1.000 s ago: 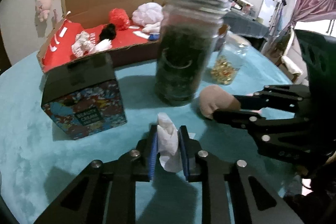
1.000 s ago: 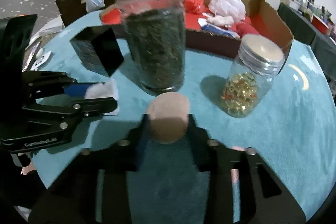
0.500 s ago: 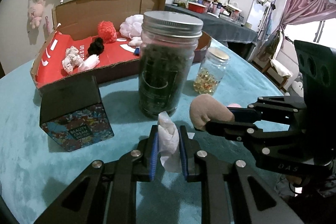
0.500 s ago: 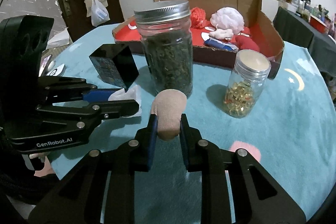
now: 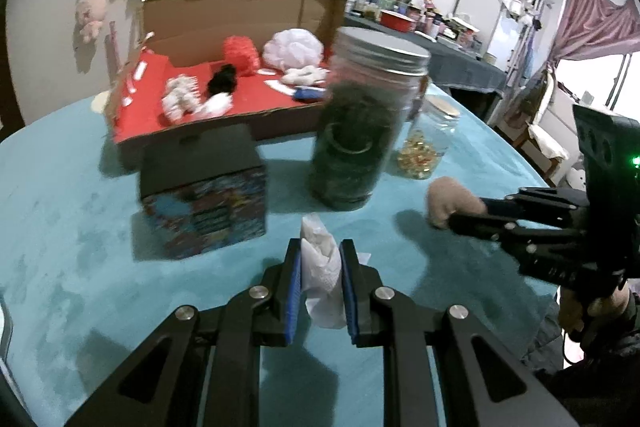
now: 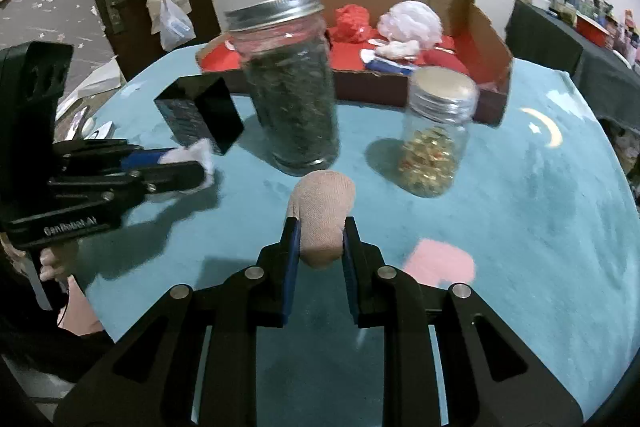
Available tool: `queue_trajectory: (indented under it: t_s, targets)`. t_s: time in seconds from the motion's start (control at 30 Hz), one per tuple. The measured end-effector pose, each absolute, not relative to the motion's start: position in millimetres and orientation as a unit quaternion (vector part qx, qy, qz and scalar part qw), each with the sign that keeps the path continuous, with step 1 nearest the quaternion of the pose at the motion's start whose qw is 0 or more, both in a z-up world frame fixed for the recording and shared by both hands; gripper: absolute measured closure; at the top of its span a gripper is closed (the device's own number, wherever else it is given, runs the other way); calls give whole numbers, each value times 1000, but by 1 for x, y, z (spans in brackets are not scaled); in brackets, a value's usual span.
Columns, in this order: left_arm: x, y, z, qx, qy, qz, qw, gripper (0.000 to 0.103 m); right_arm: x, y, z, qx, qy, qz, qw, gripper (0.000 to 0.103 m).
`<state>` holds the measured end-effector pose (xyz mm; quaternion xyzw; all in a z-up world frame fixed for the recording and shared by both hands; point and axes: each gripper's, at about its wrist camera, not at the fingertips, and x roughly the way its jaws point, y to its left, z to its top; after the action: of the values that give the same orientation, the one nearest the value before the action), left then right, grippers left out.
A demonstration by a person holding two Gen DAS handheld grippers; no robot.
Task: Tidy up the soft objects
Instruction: 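Carry the white tissue and beige sponge over the box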
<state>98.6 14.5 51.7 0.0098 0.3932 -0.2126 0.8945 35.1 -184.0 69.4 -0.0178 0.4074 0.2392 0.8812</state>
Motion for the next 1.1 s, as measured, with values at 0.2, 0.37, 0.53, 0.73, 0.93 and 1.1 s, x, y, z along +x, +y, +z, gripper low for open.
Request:
queue_trajectory:
  t_s: [0.2, 0.37, 0.53, 0.73, 0.93, 1.1]
  targets:
    - [92, 46, 51, -1, 395, -176, 902, 84, 36, -199, 68, -16, 412, 219, 884, 84]
    - [90, 72, 49, -9, 399, -141, 906, 84, 38, -211, 65, -13, 415, 202, 887, 84]
    - [94, 98, 45, -17, 406, -110, 907, 84, 43, -224, 63, -7, 420, 187, 888, 84]
    - [102, 113, 41, -10, 407, -100, 908, 84, 50, -238, 59, -8, 423, 171, 890, 84]
    - [118, 118, 42, 23, 386, -114, 915, 84, 59, -252, 58, -11, 423, 159, 892, 84]
    - [139, 118, 40, 49, 388, -129, 911, 84, 70, -260, 62, -29, 407, 153, 900, 84]
